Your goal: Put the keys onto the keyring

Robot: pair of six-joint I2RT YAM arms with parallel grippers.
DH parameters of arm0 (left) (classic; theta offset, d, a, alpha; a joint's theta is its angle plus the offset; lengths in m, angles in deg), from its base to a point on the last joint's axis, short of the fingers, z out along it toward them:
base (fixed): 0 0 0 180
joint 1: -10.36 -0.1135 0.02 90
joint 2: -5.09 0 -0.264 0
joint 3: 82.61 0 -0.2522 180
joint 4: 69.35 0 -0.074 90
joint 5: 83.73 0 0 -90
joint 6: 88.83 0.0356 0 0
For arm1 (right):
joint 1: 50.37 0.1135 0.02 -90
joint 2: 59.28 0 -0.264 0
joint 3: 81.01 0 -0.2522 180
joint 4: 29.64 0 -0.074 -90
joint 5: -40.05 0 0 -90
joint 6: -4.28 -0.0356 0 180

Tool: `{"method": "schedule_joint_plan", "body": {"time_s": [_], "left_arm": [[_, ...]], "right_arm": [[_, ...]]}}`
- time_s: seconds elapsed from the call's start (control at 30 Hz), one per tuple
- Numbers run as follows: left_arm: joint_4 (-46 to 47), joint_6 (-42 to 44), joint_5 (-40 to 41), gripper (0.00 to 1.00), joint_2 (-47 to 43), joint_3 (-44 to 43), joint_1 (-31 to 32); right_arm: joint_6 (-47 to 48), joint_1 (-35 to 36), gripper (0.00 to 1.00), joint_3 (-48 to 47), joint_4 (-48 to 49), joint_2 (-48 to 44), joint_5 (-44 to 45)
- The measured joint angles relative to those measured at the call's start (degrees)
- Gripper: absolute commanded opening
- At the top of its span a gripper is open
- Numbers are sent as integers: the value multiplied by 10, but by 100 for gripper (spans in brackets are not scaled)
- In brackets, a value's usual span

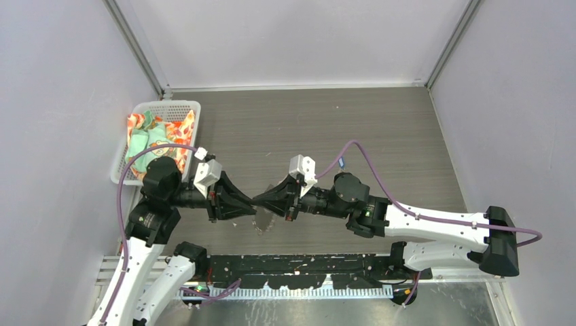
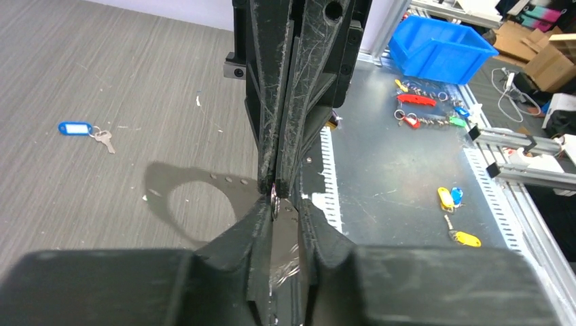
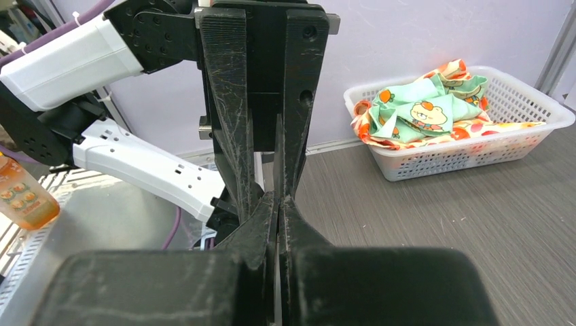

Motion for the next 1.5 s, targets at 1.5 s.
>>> {"method": "schedule_joint_plan", "body": {"time_s": [1.5], "left_arm": [[-9, 5, -11, 1, -13, -23, 0]], "right_arm": [[-31, 1, 4, -9, -32, -20, -39]]}}
